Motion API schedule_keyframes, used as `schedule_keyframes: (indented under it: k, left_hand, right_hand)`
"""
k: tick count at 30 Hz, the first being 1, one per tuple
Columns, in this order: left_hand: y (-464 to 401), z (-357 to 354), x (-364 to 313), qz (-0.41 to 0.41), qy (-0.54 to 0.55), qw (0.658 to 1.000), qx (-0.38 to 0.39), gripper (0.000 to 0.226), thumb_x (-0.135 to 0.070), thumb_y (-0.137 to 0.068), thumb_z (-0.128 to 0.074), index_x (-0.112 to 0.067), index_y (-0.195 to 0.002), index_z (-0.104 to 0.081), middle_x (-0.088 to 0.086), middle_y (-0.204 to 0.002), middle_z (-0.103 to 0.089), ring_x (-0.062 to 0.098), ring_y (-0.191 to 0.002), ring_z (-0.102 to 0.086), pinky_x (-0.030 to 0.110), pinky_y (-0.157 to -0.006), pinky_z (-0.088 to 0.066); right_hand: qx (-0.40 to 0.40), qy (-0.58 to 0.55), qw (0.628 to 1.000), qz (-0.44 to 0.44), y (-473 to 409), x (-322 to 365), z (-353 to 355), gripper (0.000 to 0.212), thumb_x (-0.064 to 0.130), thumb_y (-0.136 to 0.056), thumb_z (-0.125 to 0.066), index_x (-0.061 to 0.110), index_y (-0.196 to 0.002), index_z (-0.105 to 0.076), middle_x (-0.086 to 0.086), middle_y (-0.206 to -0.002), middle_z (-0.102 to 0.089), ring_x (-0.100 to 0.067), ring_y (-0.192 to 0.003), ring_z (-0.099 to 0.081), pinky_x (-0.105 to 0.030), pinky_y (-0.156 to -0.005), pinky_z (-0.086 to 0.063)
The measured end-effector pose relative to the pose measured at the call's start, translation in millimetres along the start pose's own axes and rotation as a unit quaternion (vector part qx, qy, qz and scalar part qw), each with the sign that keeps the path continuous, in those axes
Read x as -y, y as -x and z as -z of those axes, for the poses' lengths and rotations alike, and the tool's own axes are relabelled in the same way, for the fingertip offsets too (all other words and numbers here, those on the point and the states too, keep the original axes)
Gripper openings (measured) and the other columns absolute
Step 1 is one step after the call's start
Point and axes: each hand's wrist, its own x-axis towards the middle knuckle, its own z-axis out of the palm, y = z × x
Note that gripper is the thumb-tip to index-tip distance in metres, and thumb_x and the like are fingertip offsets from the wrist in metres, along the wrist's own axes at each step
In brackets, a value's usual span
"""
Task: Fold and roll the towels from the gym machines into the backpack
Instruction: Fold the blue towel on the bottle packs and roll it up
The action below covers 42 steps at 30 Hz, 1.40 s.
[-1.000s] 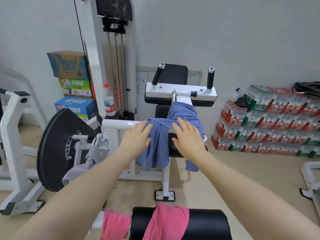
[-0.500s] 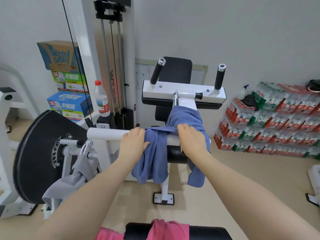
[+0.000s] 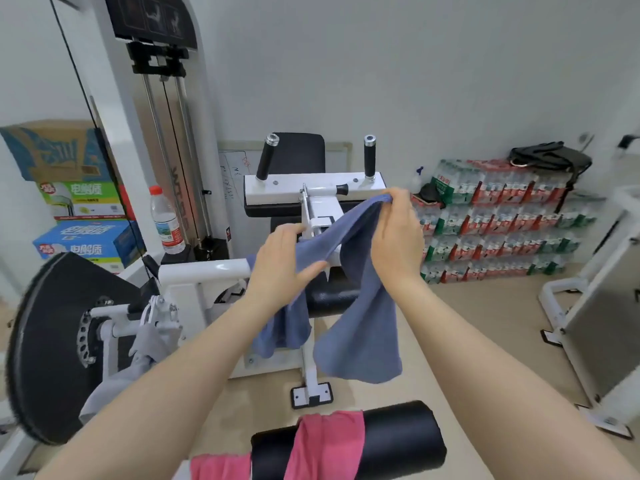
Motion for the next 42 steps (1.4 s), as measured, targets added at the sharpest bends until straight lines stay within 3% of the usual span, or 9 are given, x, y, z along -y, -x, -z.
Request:
schedule_keyframes:
  k: [5, 9, 20, 23, 26, 28, 32, 35, 42]
  left_hand:
    - [32.4, -5.2, -63.5, -0.017, 0.192, 0.98, 0.041, 0.034, -0.024, -0.084, -0.064, -0.015, -0.115, -0.052, -0.002, -0.116, -0.054, 0.012, -0.108, -0.049, 0.022, -0.091, -0.039]
    - [61.3, -21.2, -113.6, 0.007, 0.341, 0.932, 0.126, 0.023, -0.022, -0.086, -0.061, -0.032, -0.103, -0.049, -0.009, -0.106, -0.059, 0.007, -0.099, -0.057, 0.02, -0.086, -0.046]
    - [71.9, -146.8, -203.0, -0.007, 0.228, 0.954, 0.192, 0.008, -0.014, -0.091, -0.051, -0.014, -0.092, -0.059, -0.009, -0.074, -0.059, -0.007, -0.06, -0.051, 0.004, -0.059, -0.038]
    - [62.0, -187.2, -235.9, -0.037, 0.199, 0.957, 0.209, 0.006, -0.018, -0.092, -0.052, -0.019, -0.089, -0.057, -0.012, -0.071, -0.055, -0.004, -0.06, -0.049, 0.005, -0.059, -0.036]
    - [54.0, -224.6, -264.0, -0.062, 0.163, 0.958, 0.228, 0.009, -0.021, -0.092, -0.052, -0.015, -0.092, -0.058, -0.017, -0.068, -0.051, -0.002, -0.061, -0.045, 0.007, -0.058, -0.035]
    - [46.9, -245.1, -279.4, -0.062, 0.149, 0.957, 0.242, 0.007, -0.022, -0.092, -0.053, -0.016, -0.091, -0.056, -0.015, -0.066, -0.049, 0.0, -0.06, -0.044, 0.01, -0.057, -0.034]
    - [24.3, -279.9, -315.2, -0.072, 0.168, 0.945, 0.27, 0.006, -0.021, -0.091, -0.054, -0.019, -0.086, -0.052, -0.013, -0.066, -0.05, 0.001, -0.06, -0.044, 0.009, -0.056, -0.035]
    - [1.8, -310.2, -337.5, -0.079, 0.176, 0.947, 0.258, 0.008, -0.02, -0.092, -0.052, -0.017, -0.084, -0.053, -0.013, -0.065, -0.05, -0.001, -0.059, -0.045, 0.009, -0.058, -0.035]
    - [-69.7, -406.2, -342.4, -0.036, 0.18, 0.954, 0.239, 0.011, -0.02, -0.092, -0.051, -0.018, -0.082, -0.053, -0.012, -0.067, -0.05, 0.002, -0.062, -0.044, 0.007, -0.059, -0.034]
  right_hand:
    - [-0.031, -0.026, 0.999, 0.007, 29.2, 6.3, 47.7, 0.026, 0.018, -0.097, -0.033, 0.005, -0.108, -0.053, -0.013, -0.094, -0.062, -0.028, -0.077, -0.053, -0.034, -0.062, -0.036]
    - [0.065, 0.015, 0.998, 0.01, 58.6, -23.9, 85.4, 0.021, 0.018, -0.096, -0.044, 0.008, -0.105, -0.06, -0.01, -0.098, -0.065, -0.027, -0.088, -0.058, -0.039, -0.074, -0.044]
    - [0.258, 0.261, 0.929, 0.043, 84.2, -180.5, 190.1, 0.019, 0.023, -0.095, -0.045, 0.008, -0.095, -0.057, -0.008, -0.088, -0.063, -0.03, -0.078, -0.06, -0.038, -0.062, -0.044]
    - [0.25, 0.351, 0.89, 0.147, 79.6, -228.8, 217.2, 0.019, 0.009, -0.067, -0.073, 0.009, -0.065, -0.054, -0.004, -0.052, -0.051, -0.025, -0.037, -0.05, -0.023, -0.031, -0.028]
    - [0.26, 0.398, 0.866, 0.152, 72.3, -280.5, 248.5, 0.034, 0.004, -0.043, -0.083, 0.012, -0.06, -0.054, 0.0, -0.048, -0.046, -0.02, -0.035, -0.045, -0.019, -0.038, -0.012]
    - [0.274, 0.387, 0.872, 0.121, 66.4, -308.8, 265.9, 0.032, -0.002, -0.043, -0.077, 0.009, -0.061, -0.053, -0.003, -0.051, -0.048, -0.024, -0.039, -0.048, -0.02, -0.039, -0.014]
    - [0.252, 0.276, 0.926, -0.057, 54.1, -360.0, 280.9, 0.009, 0.001, -0.079, -0.047, 0.006, -0.085, -0.052, -0.011, -0.084, -0.057, -0.032, -0.078, -0.054, -0.033, -0.057, -0.028]
    - [0.215, 0.15, 0.945, -0.194, 37.6, -391.2, 287.8, 0.015, 0.0, -0.082, -0.038, 0.013, -0.074, -0.042, -0.01, -0.086, -0.052, -0.029, -0.083, -0.048, -0.033, -0.061, -0.029]
    - [0.309, 0.188, 0.918, -0.162, -18.8, -486.3, 295.2, 0.033, 0.029, -0.099, -0.034, 0.018, -0.128, -0.041, -0.003, -0.134, -0.047, -0.026, -0.117, -0.048, -0.032, -0.082, -0.036]
